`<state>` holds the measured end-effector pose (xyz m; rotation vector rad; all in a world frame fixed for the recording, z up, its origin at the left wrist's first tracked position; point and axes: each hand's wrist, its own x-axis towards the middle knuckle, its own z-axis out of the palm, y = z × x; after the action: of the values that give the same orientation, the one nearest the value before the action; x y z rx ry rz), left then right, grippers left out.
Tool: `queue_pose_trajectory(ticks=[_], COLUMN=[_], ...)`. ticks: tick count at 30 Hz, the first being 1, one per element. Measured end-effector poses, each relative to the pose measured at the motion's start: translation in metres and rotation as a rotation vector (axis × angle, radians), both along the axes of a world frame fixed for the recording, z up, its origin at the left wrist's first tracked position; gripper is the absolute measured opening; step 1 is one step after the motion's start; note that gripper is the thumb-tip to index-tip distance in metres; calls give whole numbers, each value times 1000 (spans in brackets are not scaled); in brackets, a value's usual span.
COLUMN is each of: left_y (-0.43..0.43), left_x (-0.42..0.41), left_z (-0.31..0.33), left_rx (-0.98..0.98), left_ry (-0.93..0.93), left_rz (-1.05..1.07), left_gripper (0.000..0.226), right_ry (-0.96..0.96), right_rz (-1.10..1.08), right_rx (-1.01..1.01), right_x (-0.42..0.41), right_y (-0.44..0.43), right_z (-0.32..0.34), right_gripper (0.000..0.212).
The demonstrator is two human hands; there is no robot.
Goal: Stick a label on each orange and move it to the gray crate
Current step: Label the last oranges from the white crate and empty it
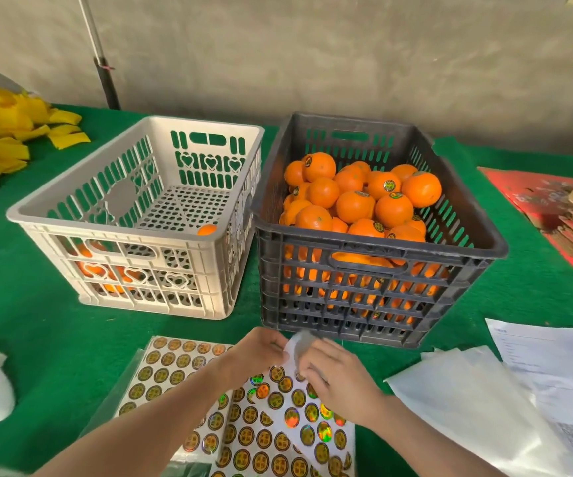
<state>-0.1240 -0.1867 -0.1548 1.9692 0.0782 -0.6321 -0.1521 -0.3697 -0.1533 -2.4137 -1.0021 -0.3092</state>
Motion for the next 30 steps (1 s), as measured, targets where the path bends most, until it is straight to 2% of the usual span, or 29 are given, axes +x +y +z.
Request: queue_pose_trajectory(ticks=[3,6,8,12,15,18,21,25,30], left_y=[2,1,11,66,118,161,193,206,172], left_x=[0,-5,-8,-6,8,45,100,177,252], left_z=[-2,2,16,77,120,143,155,143,94], left_rx=[80,266,338,149,103,173,384,679,922], left_ry=[-66,-213,-419,-826,-991,-904,-752,-564,-304], left_rz=[-105,-249,-196,-63,158,362,365,19,-504], left_gripper=[24,19,25,16,11,18,22,33,60], right_ry=[23,9,-26,-184,-263,-137,48,261,334], right_rz=[-44,-27,7,110,146,101,80,36,-39], right_rx=[79,213,338,552,503,294,80,33,220], right_x=[-5,-4,0,24,65,118,167,200,216], right_y=[-1,10,26,63,94,133,165,187,182], right_z=[6,30,60,130,168,194,198,180,170], right_gripper=[10,5,6,11,17,37,53,54,52])
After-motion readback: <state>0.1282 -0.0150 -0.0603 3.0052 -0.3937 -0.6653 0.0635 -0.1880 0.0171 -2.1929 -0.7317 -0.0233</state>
